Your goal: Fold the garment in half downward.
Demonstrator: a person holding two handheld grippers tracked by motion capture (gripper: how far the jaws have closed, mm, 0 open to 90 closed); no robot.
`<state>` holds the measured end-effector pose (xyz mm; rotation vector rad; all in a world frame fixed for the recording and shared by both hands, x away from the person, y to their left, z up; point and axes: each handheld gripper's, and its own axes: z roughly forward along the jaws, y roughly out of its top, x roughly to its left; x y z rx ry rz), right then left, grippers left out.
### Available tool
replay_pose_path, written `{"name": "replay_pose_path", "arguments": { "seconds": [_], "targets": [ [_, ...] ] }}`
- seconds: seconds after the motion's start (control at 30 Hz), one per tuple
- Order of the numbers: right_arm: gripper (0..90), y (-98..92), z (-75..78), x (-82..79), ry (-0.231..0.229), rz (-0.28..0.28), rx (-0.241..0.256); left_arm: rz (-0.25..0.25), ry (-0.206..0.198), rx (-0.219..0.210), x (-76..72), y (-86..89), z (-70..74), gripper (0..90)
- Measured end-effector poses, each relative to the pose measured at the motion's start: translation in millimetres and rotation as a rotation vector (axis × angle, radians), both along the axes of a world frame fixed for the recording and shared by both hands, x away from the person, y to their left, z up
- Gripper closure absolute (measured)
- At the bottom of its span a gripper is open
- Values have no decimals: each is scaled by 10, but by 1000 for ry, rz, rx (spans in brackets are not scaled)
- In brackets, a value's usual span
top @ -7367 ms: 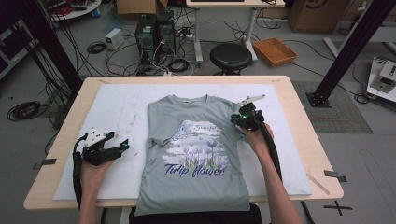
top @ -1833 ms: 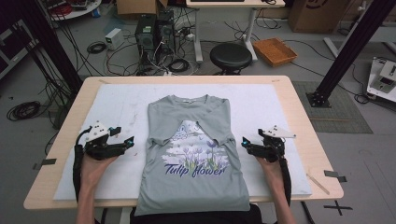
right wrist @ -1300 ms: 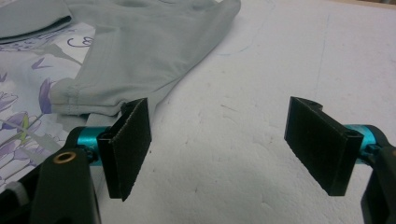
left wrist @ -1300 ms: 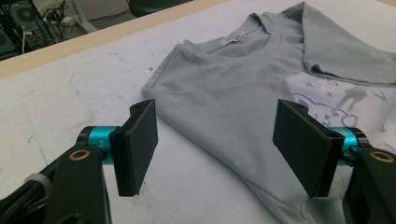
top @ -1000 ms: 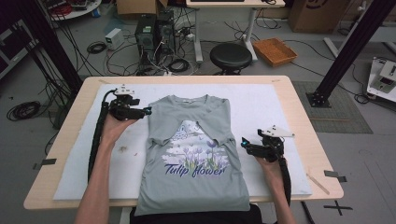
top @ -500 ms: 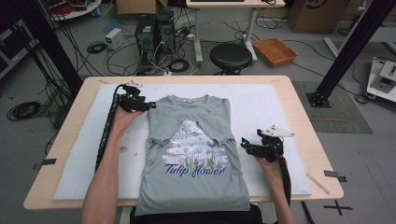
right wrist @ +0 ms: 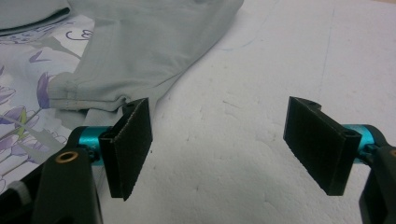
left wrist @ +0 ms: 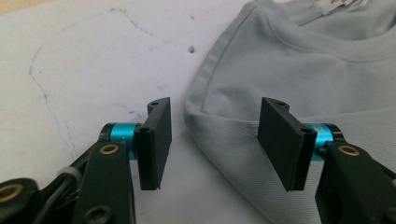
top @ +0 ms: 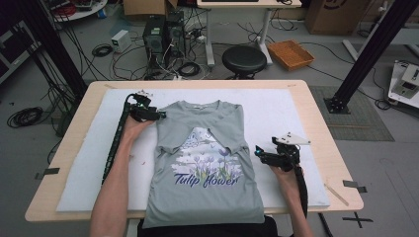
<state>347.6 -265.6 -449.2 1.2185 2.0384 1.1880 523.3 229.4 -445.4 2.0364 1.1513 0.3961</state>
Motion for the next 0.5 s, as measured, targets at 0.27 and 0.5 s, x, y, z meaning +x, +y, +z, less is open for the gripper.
{"name": "replay_pose_path", "arguments": {
  "seconds": [0.27,0.5],
  "targets": [
    [242,3,0,-1,0,-2,-5,-6,-12,33,-15,-20,4,515],
    [242,4,0,0,-3,-2,-9,-25,-19,43,-25,-16,4,544]
  ]
}}
